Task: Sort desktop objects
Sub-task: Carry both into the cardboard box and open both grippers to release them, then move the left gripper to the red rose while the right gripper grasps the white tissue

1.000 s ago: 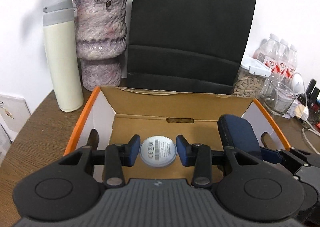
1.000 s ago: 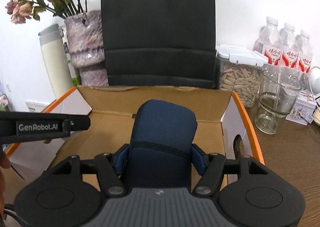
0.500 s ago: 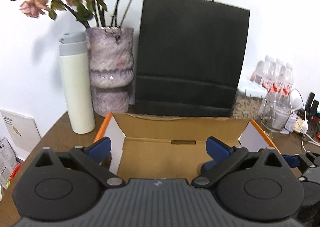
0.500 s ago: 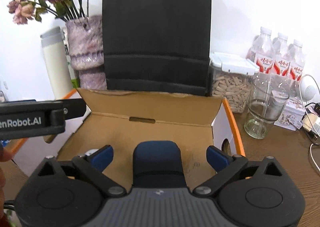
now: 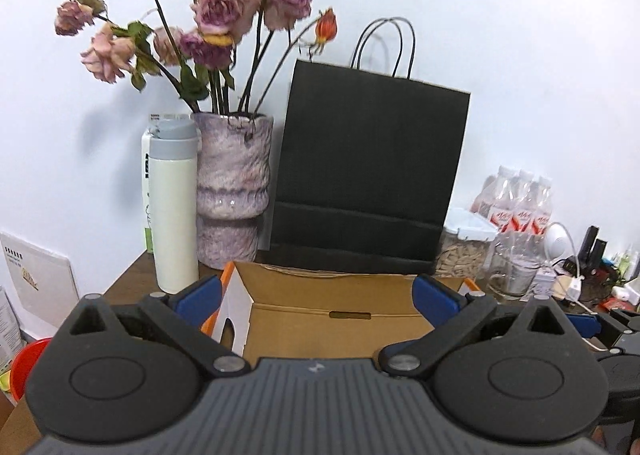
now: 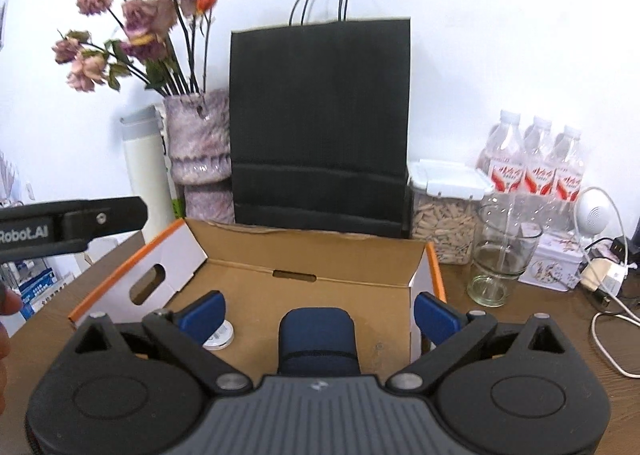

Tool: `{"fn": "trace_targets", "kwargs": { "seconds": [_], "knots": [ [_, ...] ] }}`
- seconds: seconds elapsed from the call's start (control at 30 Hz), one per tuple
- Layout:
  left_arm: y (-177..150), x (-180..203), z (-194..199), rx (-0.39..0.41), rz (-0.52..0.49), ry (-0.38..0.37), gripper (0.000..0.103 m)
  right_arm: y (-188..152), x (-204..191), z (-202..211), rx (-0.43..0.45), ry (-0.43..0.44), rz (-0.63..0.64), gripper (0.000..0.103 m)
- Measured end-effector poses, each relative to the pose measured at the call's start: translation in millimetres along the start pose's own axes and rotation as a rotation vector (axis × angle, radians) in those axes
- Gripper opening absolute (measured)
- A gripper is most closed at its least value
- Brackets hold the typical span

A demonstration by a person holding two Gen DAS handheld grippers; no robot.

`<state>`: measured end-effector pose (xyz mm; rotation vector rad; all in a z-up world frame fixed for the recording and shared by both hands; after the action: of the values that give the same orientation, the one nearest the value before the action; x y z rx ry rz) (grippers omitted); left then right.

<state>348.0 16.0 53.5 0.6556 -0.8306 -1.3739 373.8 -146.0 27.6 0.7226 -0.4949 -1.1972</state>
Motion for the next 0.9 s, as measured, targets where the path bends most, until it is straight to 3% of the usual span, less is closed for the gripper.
{"fn": "trace_targets", "kwargs": {
  "seconds": [0.33, 0.9],
  "knots": [
    [-26.8, -3.1, 43.5, 0.037, -0.050, 0.007, 0.103, -32.9, 0.8, 41.6, 0.027, -0.013, 0.036, 0.103],
    [-100.9, -26.2, 72.9, -0.048, -0.087, 0.072, 0.103, -134.1, 23.6, 54.6, -0.131, -0.046, 0.027, 0.103]
  ]
}}
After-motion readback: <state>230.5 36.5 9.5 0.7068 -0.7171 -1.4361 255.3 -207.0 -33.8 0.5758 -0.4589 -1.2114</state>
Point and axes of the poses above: each gripper's, at about its wrist camera, not at the fingertips, and z roughly against the way its jaws point, x to its right, y to its top, the point moved 10 cm from there along -z, roughly the way its jaws point, and after that the axes turned 15 degrees about -x, right-handed, at the moved point
